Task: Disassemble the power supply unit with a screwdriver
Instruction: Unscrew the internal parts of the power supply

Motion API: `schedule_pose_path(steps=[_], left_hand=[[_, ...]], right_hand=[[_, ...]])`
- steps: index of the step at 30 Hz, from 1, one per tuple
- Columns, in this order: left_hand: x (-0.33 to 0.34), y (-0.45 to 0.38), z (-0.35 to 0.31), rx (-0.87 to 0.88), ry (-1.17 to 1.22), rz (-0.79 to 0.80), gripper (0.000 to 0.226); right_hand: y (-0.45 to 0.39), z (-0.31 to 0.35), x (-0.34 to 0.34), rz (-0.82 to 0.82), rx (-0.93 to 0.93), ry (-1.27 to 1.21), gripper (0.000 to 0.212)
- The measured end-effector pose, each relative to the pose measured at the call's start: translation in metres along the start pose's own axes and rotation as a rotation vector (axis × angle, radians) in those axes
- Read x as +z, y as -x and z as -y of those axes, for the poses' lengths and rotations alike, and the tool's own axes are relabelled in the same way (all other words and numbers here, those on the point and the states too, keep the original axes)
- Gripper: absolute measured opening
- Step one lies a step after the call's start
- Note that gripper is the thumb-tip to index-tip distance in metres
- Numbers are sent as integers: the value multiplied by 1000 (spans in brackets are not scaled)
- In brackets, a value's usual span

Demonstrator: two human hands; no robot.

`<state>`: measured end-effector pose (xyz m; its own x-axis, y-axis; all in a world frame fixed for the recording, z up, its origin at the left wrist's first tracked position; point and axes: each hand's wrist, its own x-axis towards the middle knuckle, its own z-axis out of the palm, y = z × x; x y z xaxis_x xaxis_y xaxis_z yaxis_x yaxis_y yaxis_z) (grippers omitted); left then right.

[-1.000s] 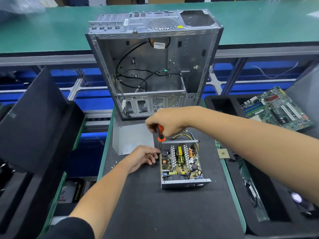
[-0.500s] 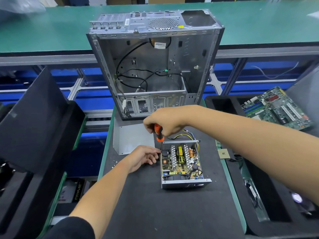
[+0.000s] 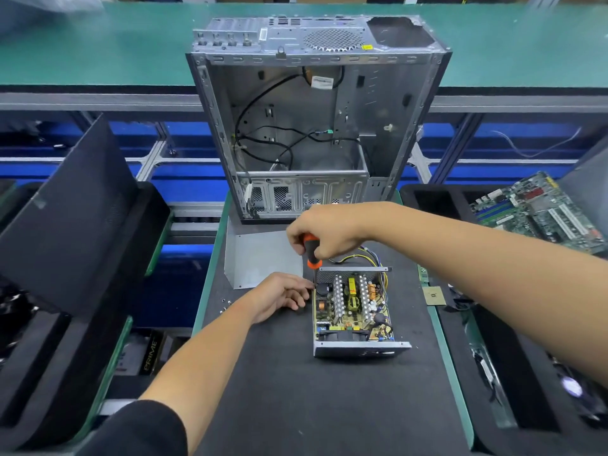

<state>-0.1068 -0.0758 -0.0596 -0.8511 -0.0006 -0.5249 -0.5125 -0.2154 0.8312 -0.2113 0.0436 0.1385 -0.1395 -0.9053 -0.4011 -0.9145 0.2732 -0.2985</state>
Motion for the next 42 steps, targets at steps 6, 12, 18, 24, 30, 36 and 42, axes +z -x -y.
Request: schedule_pose_path(steps=[6, 12, 18, 24, 30, 36, 42], left_hand=[[-2, -2, 2, -5, 0, 7, 24], [-2, -2, 1, -8, 2, 9, 24], [-3, -2, 2, -3, 6, 16, 24], [-2, -2, 2, -1, 5, 1, 24], [-1, -2, 4, 28, 52, -46, 24], [-1, -1, 6, 31, 21, -28, 26], [0, 1, 5, 32, 15, -16, 25]], right_hand=[[-9, 0, 5, -16, 233, 262, 47], [-1, 5, -3, 5, 36, 102, 22], [-4, 0, 2, -12, 155, 186, 24], [-7, 0, 9, -67, 163, 221, 24], [6, -1, -3, -50, 84, 103, 25], [8, 0, 3, -37, 97, 58, 24], [6, 3, 2, -19, 101, 79, 24]])
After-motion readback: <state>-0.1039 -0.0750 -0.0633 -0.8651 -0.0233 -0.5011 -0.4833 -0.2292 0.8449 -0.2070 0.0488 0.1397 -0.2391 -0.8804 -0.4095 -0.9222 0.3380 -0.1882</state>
